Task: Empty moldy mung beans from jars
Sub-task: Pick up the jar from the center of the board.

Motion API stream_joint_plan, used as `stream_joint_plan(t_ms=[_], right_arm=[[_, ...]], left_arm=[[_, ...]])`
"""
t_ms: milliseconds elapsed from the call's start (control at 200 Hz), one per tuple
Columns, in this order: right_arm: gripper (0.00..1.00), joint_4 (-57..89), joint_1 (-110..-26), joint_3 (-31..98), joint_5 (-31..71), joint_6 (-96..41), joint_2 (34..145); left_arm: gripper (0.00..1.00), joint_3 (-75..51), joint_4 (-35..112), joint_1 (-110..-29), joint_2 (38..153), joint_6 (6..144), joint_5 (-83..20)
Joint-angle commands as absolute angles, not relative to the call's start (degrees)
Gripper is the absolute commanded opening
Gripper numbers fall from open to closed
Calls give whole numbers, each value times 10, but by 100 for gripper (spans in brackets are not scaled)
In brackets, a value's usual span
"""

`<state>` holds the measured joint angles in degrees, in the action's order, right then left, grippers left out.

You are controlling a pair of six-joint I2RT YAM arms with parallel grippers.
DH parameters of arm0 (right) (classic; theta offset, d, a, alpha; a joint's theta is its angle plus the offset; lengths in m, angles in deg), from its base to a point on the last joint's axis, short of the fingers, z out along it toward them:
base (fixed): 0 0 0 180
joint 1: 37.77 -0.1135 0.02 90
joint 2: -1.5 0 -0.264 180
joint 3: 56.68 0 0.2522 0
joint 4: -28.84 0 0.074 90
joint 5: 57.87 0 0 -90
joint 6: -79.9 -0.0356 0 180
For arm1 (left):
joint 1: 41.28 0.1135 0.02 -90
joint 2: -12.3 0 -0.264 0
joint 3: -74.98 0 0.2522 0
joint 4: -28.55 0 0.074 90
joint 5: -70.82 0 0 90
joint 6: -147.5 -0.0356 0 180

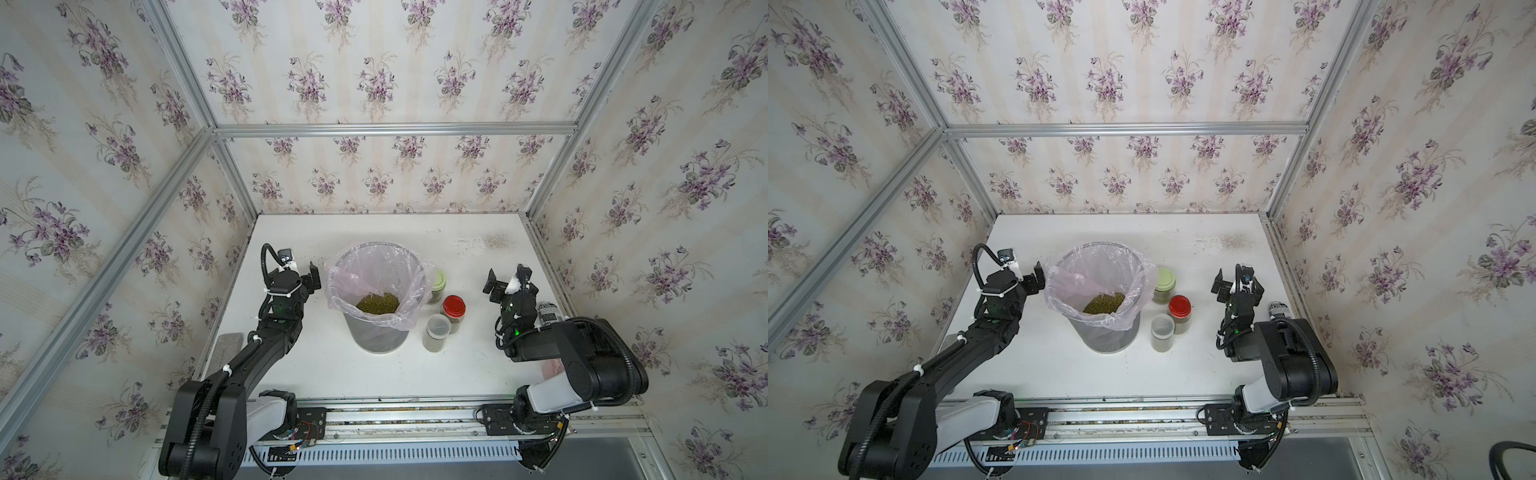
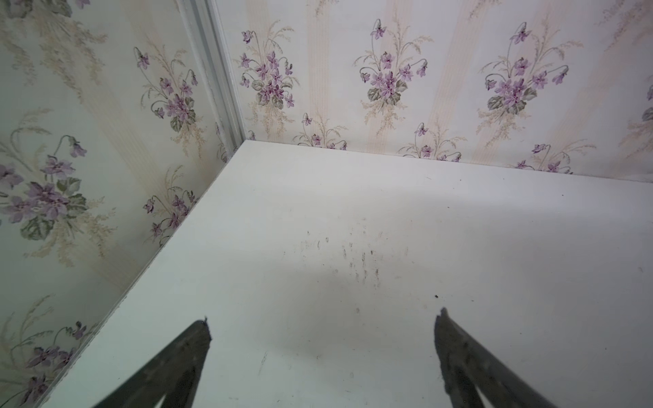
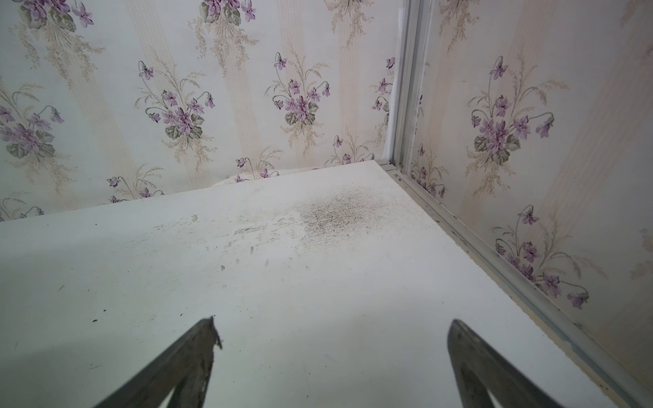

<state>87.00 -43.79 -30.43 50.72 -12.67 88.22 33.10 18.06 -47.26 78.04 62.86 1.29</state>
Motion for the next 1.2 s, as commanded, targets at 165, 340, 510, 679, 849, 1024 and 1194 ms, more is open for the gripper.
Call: stream_joint_plan(t_ms=[165, 340, 510, 679, 849, 1024, 1194], right_arm=[[100, 860, -436, -296, 504, -123, 878], [100, 699, -443, -237, 511, -116, 790], [100, 581, -443, -160, 514, -146, 729], [100, 345, -443, -41, 552, -299, 668], [100, 301, -444, -38, 409, -350, 582], [100, -2, -443, 127, 462, -449, 628], [100, -53, -443, 180, 355, -391, 658]], left_arm=[[99, 322, 233, -473, 761, 713, 94], [99, 318, 236, -473, 756, 725, 93], [99, 311, 239, -473, 744, 730, 126], [99, 257, 352, -473, 689, 816, 195], [99, 151, 534, -473, 658, 918, 191], [99, 32, 701, -473, 669, 971, 144], [99, -44, 754, -472, 670, 974, 85]])
